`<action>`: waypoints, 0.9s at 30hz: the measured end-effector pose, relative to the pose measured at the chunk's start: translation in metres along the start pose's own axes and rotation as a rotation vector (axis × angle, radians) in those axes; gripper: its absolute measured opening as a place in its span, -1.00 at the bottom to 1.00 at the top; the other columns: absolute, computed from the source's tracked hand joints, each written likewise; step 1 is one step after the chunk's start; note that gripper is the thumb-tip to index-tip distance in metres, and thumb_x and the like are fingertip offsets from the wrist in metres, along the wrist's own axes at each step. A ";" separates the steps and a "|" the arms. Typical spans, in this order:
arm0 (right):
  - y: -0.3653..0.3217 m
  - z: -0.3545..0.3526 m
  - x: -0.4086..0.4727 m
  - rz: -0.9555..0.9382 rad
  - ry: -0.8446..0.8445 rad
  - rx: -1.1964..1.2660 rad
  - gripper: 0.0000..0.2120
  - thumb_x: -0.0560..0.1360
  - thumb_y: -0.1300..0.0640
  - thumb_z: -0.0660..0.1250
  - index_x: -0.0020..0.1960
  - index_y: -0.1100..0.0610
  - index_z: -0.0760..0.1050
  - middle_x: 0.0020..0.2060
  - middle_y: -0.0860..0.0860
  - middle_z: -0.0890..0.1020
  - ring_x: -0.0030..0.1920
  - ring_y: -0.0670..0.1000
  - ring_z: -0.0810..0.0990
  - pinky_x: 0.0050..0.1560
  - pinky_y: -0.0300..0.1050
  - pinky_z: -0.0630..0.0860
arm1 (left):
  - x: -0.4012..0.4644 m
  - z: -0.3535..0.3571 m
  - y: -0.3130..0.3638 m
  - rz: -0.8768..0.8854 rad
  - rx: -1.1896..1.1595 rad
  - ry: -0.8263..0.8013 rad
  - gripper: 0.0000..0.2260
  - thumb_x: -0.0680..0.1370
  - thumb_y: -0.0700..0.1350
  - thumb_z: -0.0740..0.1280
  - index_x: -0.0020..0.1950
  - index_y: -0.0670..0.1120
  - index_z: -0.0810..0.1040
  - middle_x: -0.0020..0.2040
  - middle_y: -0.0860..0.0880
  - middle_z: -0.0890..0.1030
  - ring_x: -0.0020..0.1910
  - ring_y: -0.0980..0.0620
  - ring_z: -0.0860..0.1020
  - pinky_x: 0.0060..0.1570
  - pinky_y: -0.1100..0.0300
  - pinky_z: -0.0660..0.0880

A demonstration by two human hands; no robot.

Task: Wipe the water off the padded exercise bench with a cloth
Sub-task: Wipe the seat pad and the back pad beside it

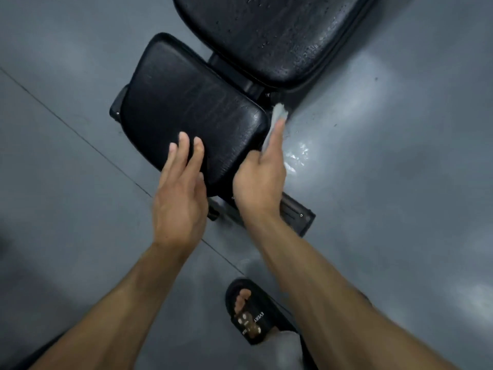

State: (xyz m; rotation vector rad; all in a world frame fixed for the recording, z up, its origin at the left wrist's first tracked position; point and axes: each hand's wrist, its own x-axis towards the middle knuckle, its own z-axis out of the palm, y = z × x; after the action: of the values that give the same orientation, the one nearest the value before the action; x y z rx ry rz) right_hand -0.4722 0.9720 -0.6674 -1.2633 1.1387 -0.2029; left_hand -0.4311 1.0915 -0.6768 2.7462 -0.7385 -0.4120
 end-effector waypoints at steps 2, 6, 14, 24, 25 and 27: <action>0.014 0.008 -0.038 -0.010 -0.090 0.057 -0.32 0.69 0.22 -0.01 0.63 -0.24 -0.23 0.64 -0.06 0.12 0.61 -0.07 0.15 0.56 0.03 0.27 | 0.000 0.001 -0.003 0.012 0.027 0.018 -0.50 0.73 -0.22 0.14 0.66 0.01 0.16 0.68 0.06 0.08 0.65 0.04 0.02 0.46 0.22 0.12; 0.026 0.012 -0.026 0.058 -0.083 0.136 -0.33 0.66 0.20 0.00 0.65 -0.18 -0.18 0.63 -0.03 0.18 0.58 0.01 0.27 0.52 0.09 0.33 | 0.000 0.003 -0.011 0.045 0.048 0.002 -0.49 0.72 -0.21 0.17 0.66 0.00 0.17 0.67 0.03 0.10 0.65 0.00 0.05 0.53 0.16 0.10; 0.030 0.026 -0.060 0.057 -0.079 0.227 -0.35 0.68 0.33 -0.04 0.65 -0.05 -0.19 0.61 -0.26 -0.13 0.52 -0.43 -0.10 0.52 -0.44 -0.05 | 0.002 -0.002 -0.022 0.111 0.037 0.036 -0.53 0.71 -0.14 0.25 0.62 0.01 0.29 0.62 -0.04 0.23 0.53 -0.10 0.24 0.50 0.02 0.22; 0.050 0.025 -0.028 0.585 -0.100 0.672 -0.49 0.65 0.25 0.05 0.53 -0.08 0.37 0.39 -0.07 0.50 0.35 -0.02 0.51 0.42 -0.08 0.39 | 0.006 0.006 -0.037 0.172 0.067 0.130 -0.55 0.68 0.01 0.21 0.59 0.06 0.34 0.55 -0.03 0.33 0.40 -0.09 0.35 0.40 0.42 0.08; 0.052 0.028 -0.025 0.654 -0.110 0.759 -0.52 0.63 0.31 0.03 0.45 0.03 0.46 0.32 0.04 0.57 0.31 0.05 0.57 0.36 -0.05 0.45 | 0.007 0.006 -0.036 0.178 0.057 0.136 -0.55 0.68 0.01 0.22 0.58 0.07 0.35 0.54 -0.02 0.34 0.40 -0.08 0.35 0.38 0.47 0.05; 0.049 0.028 -0.023 0.818 -0.166 0.909 -0.63 0.60 0.43 -0.01 0.19 0.28 0.52 0.16 0.23 0.62 0.22 0.20 0.61 0.25 0.03 0.52 | 0.009 0.005 -0.035 0.176 0.033 0.142 -0.57 0.68 -0.03 0.26 0.57 0.07 0.38 0.52 -0.01 0.37 0.40 -0.05 0.36 0.36 0.45 0.07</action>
State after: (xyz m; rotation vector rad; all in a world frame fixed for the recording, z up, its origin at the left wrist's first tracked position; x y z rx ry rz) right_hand -0.4840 1.0232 -0.6982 0.0223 1.1272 0.0158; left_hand -0.4099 1.1157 -0.6945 2.6780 -0.9468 -0.1667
